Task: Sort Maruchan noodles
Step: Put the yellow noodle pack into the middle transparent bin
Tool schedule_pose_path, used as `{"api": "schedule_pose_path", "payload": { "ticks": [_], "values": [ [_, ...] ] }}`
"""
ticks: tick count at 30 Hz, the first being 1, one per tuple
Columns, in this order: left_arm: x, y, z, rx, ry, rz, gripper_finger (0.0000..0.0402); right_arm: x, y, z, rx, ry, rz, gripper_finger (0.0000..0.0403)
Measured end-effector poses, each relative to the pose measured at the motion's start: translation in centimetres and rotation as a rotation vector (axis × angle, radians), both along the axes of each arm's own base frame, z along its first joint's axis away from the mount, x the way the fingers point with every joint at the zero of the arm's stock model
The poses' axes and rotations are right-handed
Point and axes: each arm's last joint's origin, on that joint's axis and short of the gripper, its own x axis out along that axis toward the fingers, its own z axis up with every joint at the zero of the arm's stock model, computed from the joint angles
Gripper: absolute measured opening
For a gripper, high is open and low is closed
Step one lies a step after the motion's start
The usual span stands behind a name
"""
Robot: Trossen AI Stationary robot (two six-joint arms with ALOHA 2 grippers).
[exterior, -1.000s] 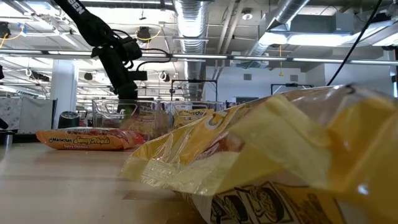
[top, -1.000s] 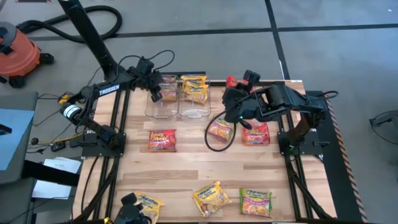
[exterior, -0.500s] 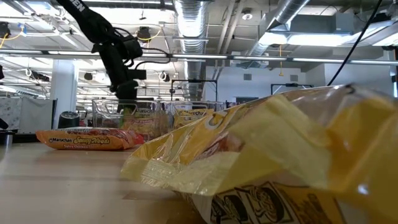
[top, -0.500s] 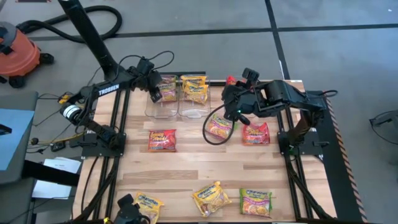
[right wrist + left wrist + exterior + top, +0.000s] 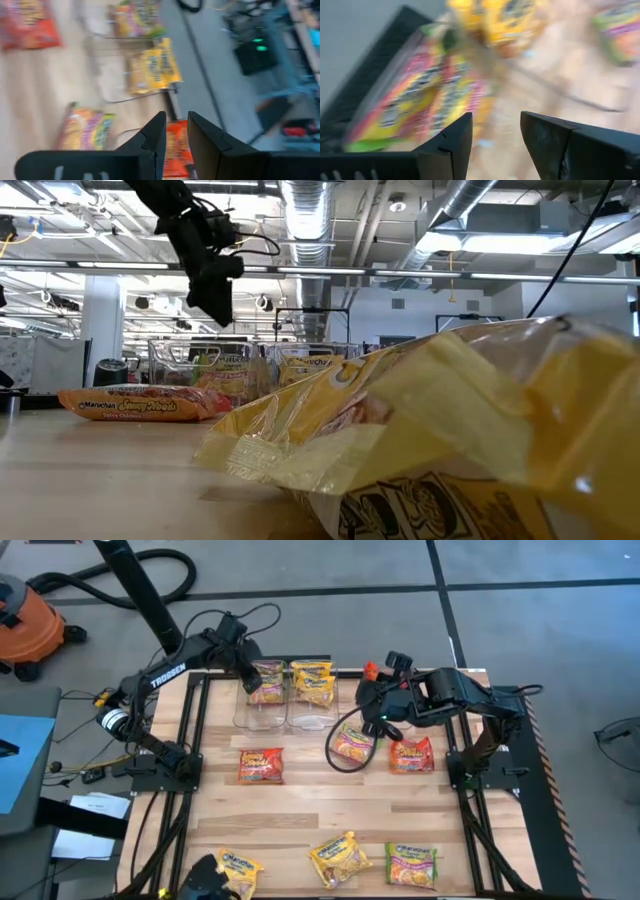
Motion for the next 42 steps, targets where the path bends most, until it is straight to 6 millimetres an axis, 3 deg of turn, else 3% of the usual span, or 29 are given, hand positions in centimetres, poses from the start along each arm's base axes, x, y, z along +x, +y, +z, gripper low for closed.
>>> {"api": "schedule_pose_path", "payload": {
  "ticks": [5,15,24,31,42],
  "values": [
    [0.7,-1.8,0.9,-0.124,-0.096,-0.076,0.0153,0.1,0.5,-0.3,0.155,0.017,0.097,0.0103],
    [2.1,-7.6,4.2,-0.105,-0.161,-0.202,0.0153,0.5,1.3,-1.5,0.417,0.073,0.219,0.0108],
    [1.4,-12.0,7.0,-0.096,-0.269,-0.256,0.0153,1.3,2.3,-4.0,0.530,0.175,0.232,0.0183],
    [1.1,-14.0,8.0,-0.110,-0.313,-0.288,0.0153,1.6,5.0,-6.5,0.643,0.268,0.270,0.0235],
    [1.9,-15.5,8.1,-0.224,-0.342,-0.246,0.0153,2.6,9.5,-10.3,0.644,0.292,0.430,0.0235]
  ]
}}
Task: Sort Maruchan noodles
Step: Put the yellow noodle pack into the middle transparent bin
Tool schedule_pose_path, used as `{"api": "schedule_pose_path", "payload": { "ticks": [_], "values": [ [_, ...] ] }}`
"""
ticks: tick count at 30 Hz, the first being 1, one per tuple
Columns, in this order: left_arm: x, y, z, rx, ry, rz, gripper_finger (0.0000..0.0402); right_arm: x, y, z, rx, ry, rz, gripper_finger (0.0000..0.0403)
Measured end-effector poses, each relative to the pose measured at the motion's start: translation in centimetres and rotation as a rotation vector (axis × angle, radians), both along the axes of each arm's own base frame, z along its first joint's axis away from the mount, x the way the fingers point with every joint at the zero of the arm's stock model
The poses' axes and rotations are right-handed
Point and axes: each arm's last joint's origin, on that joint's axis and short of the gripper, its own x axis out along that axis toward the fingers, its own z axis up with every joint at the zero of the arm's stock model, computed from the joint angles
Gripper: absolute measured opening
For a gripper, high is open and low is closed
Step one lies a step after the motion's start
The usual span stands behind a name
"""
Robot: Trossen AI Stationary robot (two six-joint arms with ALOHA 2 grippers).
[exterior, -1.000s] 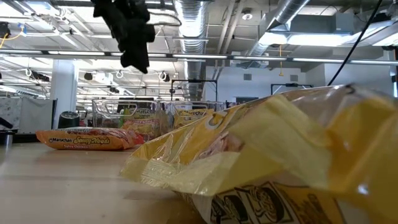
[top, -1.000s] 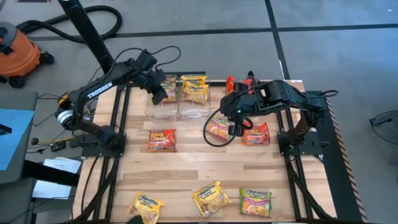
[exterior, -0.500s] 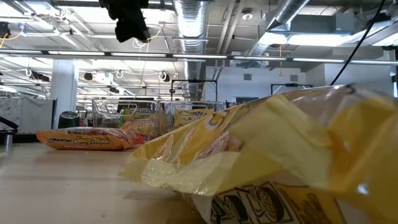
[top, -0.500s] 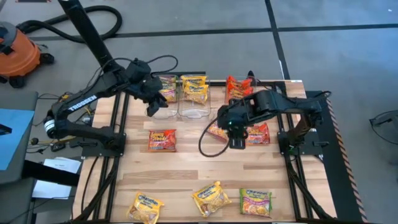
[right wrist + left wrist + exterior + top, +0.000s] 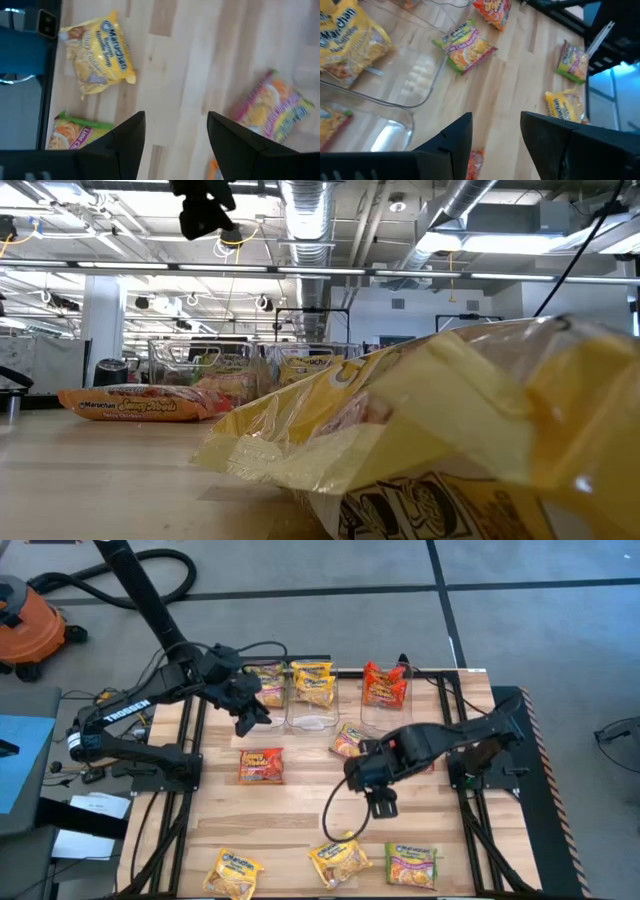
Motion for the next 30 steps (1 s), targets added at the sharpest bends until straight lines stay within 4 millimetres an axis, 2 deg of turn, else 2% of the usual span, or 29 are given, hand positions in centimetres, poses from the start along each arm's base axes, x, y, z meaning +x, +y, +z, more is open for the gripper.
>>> {"api": "schedule_pose_path", "payload": {
  "ticks": [9,17,30],
  "values": [
    [0.6,-0.8,0.2,-0.041,-0.011,0.093,0.0153,0.4,4.1,-2.9,0.036,-0.090,0.115,0.0235],
    [1.0,-1.8,0.2,-0.094,-0.006,0.113,0.0153,-0.1,7.6,-5.9,0.067,-0.153,0.205,0.0235],
    [1.3,-3.0,0.1,-0.105,0.006,0.158,0.0153,0.0,10.3,-10.5,0.155,-0.331,0.261,0.0234]
  ]
}}
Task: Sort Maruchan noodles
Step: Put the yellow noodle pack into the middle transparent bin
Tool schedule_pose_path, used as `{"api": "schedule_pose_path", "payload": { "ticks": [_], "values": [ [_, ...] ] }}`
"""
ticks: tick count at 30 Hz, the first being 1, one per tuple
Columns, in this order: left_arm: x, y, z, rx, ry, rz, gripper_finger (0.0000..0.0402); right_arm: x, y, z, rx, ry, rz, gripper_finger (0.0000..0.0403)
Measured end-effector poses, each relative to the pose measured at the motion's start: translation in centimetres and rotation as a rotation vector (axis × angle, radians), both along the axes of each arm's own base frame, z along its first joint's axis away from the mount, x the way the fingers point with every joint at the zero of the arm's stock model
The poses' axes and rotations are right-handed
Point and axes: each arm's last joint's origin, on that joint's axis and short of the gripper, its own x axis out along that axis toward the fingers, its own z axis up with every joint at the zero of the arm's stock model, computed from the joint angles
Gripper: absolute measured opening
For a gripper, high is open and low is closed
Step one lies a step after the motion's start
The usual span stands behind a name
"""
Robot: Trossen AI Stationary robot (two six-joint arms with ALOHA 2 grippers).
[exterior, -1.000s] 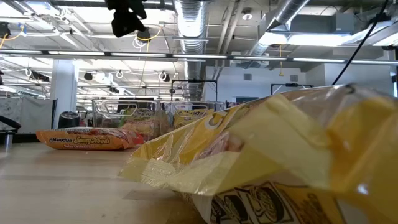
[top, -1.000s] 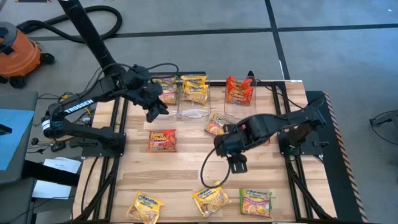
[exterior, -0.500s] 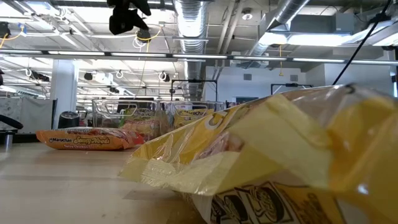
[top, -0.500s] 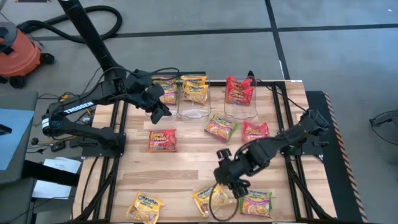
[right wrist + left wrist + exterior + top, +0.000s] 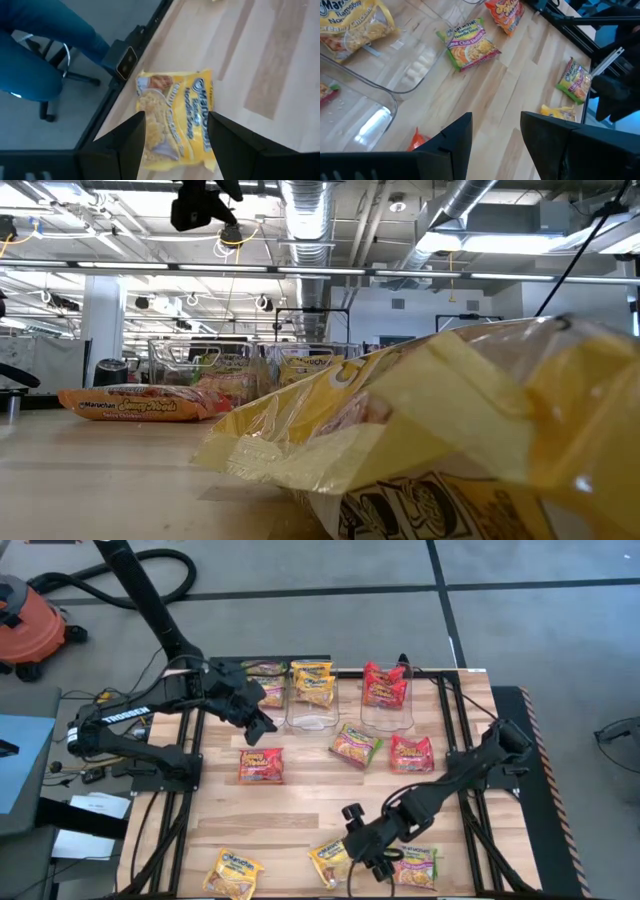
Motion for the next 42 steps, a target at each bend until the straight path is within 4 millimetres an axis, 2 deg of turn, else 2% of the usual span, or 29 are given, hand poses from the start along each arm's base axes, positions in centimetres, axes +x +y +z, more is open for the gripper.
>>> {"api": "schedule_pose_path", "payload": {
  "ticks": [9,11,18,24,29,32,37,42],
  "values": [
    [0.0,-0.2,0.0,-0.010,0.000,0.005,0.0153,0.0,-0.1,-2.9,0.037,-0.062,-0.005,0.0234],
    [0.0,-0.2,0.0,-0.003,0.002,0.014,0.0153,0.7,0.0,-3.8,0.052,-0.080,-0.017,0.0234],
    [0.0,-0.1,-0.1,0.001,0.006,0.017,0.0153,1.5,0.6,-7.9,-0.002,0.003,-0.014,0.0234],
    [0.1,-0.1,-0.2,0.006,0.015,0.018,0.0153,2.4,1.3,-10.5,-0.005,0.045,-0.005,0.0234],
    [0.3,0.0,-0.3,0.016,0.024,0.020,0.0153,2.7,1.5,-11.5,-0.011,0.066,-0.011,0.0234],
    [0.2,0.0,-0.3,0.020,0.024,0.023,0.0153,2.5,1.2,-11.6,-0.038,0.094,-0.077,0.0232],
    [0.3,0.0,-0.3,0.036,0.025,0.013,0.0153,2.6,0.4,-11.8,-0.053,0.115,-0.192,0.0194],
    [0.3,0.0,-0.3,0.039,0.025,0.016,0.0153,2.8,0.0,-12.9,-0.046,0.164,-0.261,0.0113]
  ]
}}
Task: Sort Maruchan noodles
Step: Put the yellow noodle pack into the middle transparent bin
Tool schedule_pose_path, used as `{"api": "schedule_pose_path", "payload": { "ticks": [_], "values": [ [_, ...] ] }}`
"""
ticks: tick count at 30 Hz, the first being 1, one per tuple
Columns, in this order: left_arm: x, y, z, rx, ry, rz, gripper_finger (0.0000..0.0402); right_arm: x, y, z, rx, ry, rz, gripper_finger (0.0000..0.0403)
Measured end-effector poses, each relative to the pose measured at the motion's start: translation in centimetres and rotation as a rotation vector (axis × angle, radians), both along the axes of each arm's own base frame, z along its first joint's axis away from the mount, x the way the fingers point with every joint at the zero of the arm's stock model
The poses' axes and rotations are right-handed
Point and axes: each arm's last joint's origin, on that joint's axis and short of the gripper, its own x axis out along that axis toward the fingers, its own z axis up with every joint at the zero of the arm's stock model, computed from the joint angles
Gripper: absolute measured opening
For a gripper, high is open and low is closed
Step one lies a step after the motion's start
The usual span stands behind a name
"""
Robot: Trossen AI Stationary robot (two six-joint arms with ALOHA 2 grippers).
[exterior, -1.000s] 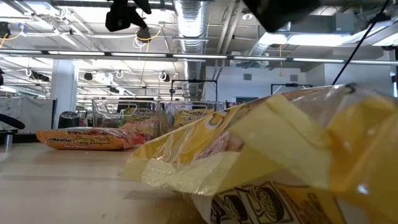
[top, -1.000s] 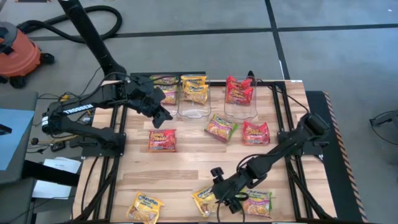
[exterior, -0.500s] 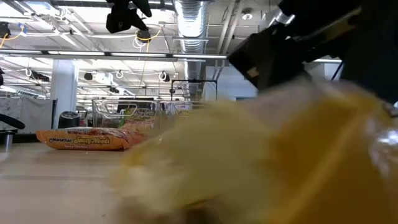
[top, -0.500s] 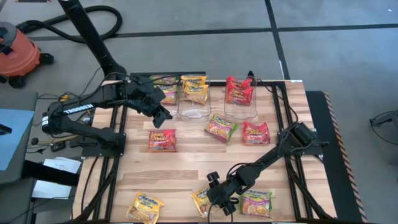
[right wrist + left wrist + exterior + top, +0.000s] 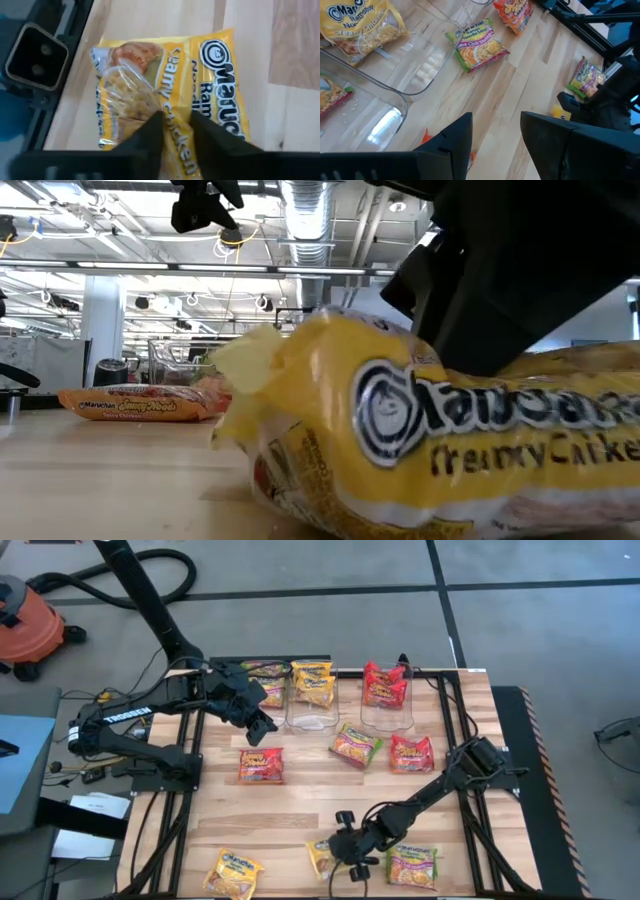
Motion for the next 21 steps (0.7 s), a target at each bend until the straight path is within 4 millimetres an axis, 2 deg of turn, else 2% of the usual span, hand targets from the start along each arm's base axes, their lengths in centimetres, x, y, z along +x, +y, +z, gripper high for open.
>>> {"api": "schedule_pose_path", "payload": {
  "ticks": [4,6,12,17,21],
  "values": [
    [0.0,0.0,0.0,0.000,0.000,0.000,0.0153,0.3,0.0,-0.6,0.043,0.011,-0.041,0.0033],
    [0.0,0.0,0.0,0.000,0.000,-0.001,0.0153,0.5,0.1,-0.6,0.063,0.004,-0.043,0.0012],
    [0.0,0.0,0.0,0.000,0.001,0.000,0.0153,0.7,0.0,0.2,0.070,-0.026,-0.045,0.0005],
    [0.0,0.0,0.0,0.001,0.002,0.001,0.0153,0.5,-0.5,2.5,-0.018,-0.072,-0.039,0.0004],
    [0.0,0.1,0.0,0.027,0.009,0.031,0.0153,0.5,-1.9,4.7,-0.124,-0.106,-0.083,0.0004]
  ]
}}
